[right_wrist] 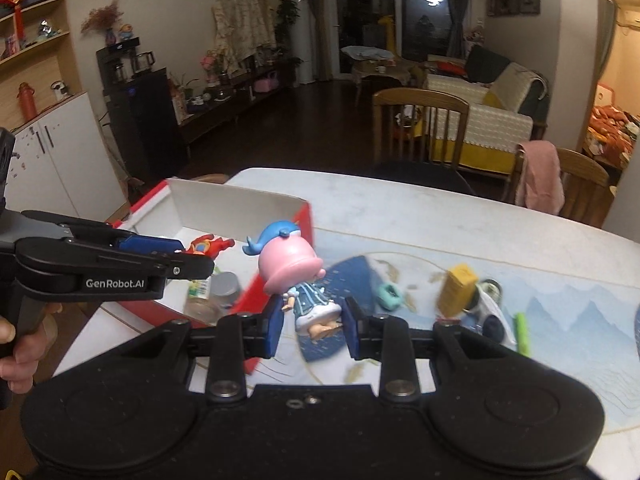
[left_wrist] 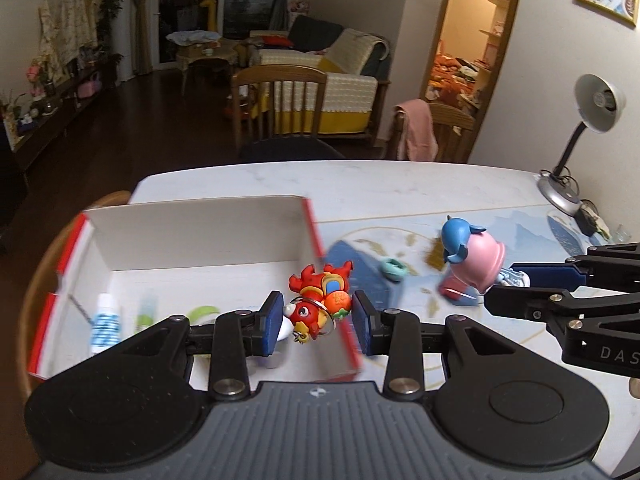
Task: Organize rigid objects
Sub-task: 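Carry the fish toy and figurine with both grippers into the red box, then open left gripper releasing fish toy while right gripper releases figurine in box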
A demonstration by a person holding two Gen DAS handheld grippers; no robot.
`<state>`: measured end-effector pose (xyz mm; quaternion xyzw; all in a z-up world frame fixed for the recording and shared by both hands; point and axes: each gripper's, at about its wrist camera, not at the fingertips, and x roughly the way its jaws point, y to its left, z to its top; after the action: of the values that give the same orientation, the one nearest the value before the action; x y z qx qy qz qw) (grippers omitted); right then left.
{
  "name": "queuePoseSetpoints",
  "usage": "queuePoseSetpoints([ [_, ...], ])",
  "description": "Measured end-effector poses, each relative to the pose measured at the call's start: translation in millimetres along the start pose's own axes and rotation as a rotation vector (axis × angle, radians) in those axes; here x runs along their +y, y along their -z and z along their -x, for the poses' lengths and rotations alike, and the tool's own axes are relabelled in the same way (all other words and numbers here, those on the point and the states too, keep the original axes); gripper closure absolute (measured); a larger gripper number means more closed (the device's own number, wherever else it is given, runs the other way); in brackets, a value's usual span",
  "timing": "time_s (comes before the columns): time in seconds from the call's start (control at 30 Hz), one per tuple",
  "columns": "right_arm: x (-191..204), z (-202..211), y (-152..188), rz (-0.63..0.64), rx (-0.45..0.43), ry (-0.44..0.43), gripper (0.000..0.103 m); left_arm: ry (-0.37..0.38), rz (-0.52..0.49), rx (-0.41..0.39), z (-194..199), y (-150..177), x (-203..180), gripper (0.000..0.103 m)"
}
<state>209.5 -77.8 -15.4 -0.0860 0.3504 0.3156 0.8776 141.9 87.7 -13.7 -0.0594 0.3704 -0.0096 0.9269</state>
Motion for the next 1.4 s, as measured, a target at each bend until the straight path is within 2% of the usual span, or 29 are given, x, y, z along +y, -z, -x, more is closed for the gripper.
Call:
queuePoseSetpoints([
  [0.37,51,-45,-27,0.043,0.019,-0.010,0.073,-0.075,0.013,0.025,-6,0,79,0.067],
  [0.67,81,-98,-44,0.102,0.062,0.011,0.073,-0.126,0.011,0.072,-42,-18,135,0.067],
  [0.97,97,-160,-48,0.146,0.145,0.059,0.073,-0.120,-0.035,0.145,-100,-32,152,0.067],
  [1.17,101,-197,-48,0.182,0.207,0.086,0.073,-0.103,-0.084,0.210,-134,-37,148,0.067],
  [1.4,112,-223,-47,0.249,0.267,0.072,0.073,-0.078,-0.149,0.279,-160,-39,139,0.067],
])
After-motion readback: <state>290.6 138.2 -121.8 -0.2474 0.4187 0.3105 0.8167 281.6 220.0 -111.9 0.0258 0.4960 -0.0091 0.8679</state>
